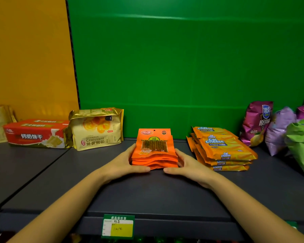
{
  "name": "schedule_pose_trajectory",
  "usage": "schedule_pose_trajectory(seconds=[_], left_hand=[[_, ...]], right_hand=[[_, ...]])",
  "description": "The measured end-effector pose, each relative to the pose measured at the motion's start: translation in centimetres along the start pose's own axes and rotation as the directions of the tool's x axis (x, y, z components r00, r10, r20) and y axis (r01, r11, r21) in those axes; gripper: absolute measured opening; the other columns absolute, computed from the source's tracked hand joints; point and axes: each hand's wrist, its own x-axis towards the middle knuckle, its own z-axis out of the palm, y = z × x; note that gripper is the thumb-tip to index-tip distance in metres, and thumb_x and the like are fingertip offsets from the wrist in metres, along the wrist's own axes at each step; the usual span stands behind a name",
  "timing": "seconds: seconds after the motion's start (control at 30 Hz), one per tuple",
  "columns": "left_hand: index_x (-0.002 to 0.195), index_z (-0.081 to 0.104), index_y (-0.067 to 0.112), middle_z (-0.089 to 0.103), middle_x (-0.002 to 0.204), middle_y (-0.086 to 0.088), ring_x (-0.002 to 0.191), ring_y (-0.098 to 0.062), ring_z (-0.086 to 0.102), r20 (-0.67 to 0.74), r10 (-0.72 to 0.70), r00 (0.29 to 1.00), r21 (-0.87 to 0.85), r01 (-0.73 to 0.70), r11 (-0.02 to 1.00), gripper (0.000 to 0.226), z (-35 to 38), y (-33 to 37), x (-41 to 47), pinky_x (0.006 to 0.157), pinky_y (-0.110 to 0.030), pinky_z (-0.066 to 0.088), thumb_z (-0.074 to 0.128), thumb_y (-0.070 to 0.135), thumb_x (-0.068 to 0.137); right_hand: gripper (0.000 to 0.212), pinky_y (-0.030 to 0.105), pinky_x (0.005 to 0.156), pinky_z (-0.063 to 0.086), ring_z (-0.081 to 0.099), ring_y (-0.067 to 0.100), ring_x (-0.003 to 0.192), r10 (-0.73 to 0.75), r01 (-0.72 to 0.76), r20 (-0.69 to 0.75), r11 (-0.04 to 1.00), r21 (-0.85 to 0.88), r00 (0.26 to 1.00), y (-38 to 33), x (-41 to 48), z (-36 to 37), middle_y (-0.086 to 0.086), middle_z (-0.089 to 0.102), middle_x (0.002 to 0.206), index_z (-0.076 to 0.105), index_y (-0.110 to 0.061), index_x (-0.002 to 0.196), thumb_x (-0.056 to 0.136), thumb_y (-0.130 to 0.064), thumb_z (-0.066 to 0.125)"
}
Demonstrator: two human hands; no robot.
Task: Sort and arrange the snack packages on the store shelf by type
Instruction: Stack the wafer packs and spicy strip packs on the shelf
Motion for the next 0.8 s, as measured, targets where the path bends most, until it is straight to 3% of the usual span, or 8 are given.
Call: schedule_pose_trajectory(seconds=[0.07,0.23,0.43,0.57,0.63,0.7,0.77,0.8], left_hand=[[0.141,0.022,0.028,0.044,0.096,0.031,0.073,0.024,0.054,-0.059,0.026,0.998,0.060,-0.022,0.998,0.085,0.1,-0.2,0.0,0.061,0.007,0.039,0.074,0.016,0.075],[0.148,0.017,0.021,0.043,0.097,0.033,0.080,0.020,0.051,-0.068,0.012,0.998,0.109,-0.004,0.994,0.126,-0.1,0.2,0.0,0.062,0.007,0.039,0.072,0.050,0.039],[0.148,0.019,0.018,0.046,0.098,0.030,0.069,0.032,0.052,-0.078,0.014,0.997,0.057,-0.009,0.998,0.126,0.0,0.2,0.2,0.063,0.006,0.041,0.072,0.046,0.037],[0.147,0.019,0.019,0.045,0.100,0.030,0.072,0.032,0.052,-0.076,0.033,0.997,0.055,-0.029,0.998,0.118,0.2,0.1,0.1,0.064,0.005,0.041,0.074,0.038,0.045],[0.148,0.016,0.020,0.045,0.111,0.031,0.088,0.028,0.053,-0.081,0.046,0.996,0.116,-0.036,0.993,0.108,0.1,-0.3,-0.1,0.077,0.005,0.040,0.077,0.031,0.060],[0.150,0.007,0.020,0.036,0.142,0.019,0.124,0.009,0.041,-0.086,0.046,0.995,0.207,-0.027,0.978,0.105,0.0,-0.6,-0.8,0.104,-0.010,0.033,0.075,0.035,0.071],[0.150,0.004,0.022,0.017,0.157,0.006,0.141,-0.007,0.023,-0.079,0.045,0.996,0.331,-0.017,0.943,0.110,-0.5,-0.9,-1.7,0.116,-0.026,0.021,0.069,0.054,0.067],[0.150,0.009,0.022,0.015,0.158,0.005,0.142,-0.007,0.019,-0.080,0.055,0.995,0.408,-0.018,0.913,0.108,-0.8,-0.9,-2.2,0.117,-0.025,0.019,0.064,0.061,0.065]], right_hand=[[0.071,0.012,0.094,0.041,0.053,0.002,0.115,-0.006,0.002,-0.055,0.998,-0.055,0.998,0.1,0.1,0.1,-0.016,0.055,0.120,0.037,-0.031,0.137,0.077,-0.019,0.073],[0.062,0.016,0.096,0.040,0.054,0.006,0.116,-0.029,0.016,-0.140,0.996,-0.093,0.990,0.3,0.4,0.0,-0.013,0.058,0.120,0.046,-0.030,0.132,0.077,-0.023,0.073],[0.062,0.025,0.103,0.042,0.056,0.009,0.116,-0.035,0.004,-0.204,0.989,-0.149,0.978,0.4,0.4,0.2,-0.010,0.060,0.120,0.049,-0.024,0.133,0.076,-0.026,0.074],[0.062,0.011,0.090,0.044,0.057,0.006,0.111,-0.022,-0.011,-0.201,0.987,-0.162,0.979,0.0,0.1,0.3,-0.011,0.060,0.119,0.049,-0.025,0.133,0.076,-0.025,0.074],[0.069,0.025,0.103,0.042,0.052,0.014,0.124,-0.001,-0.033,-0.200,0.986,-0.162,0.980,-0.2,-0.2,0.2,-0.005,0.055,0.134,0.046,-0.025,0.135,0.073,-0.030,0.076],[0.085,0.039,0.113,0.033,0.036,0.021,0.138,0.010,-0.062,-0.221,0.972,-0.226,0.975,-0.6,-0.8,0.2,0.000,0.036,0.151,0.036,-0.023,0.143,0.070,-0.038,0.076],[0.088,0.040,0.116,0.026,0.025,0.022,0.143,-0.002,-0.071,-0.244,0.954,-0.292,0.970,-1.2,-1.7,0.2,0.001,0.022,0.157,0.025,-0.017,0.148,0.076,-0.032,0.073],[0.082,0.038,0.116,0.026,0.026,0.022,0.142,-0.046,-0.041,-0.248,0.941,-0.335,0.968,-1.5,-2.1,0.1,0.001,0.024,0.156,0.025,-0.015,0.147,0.080,-0.027,0.070]])
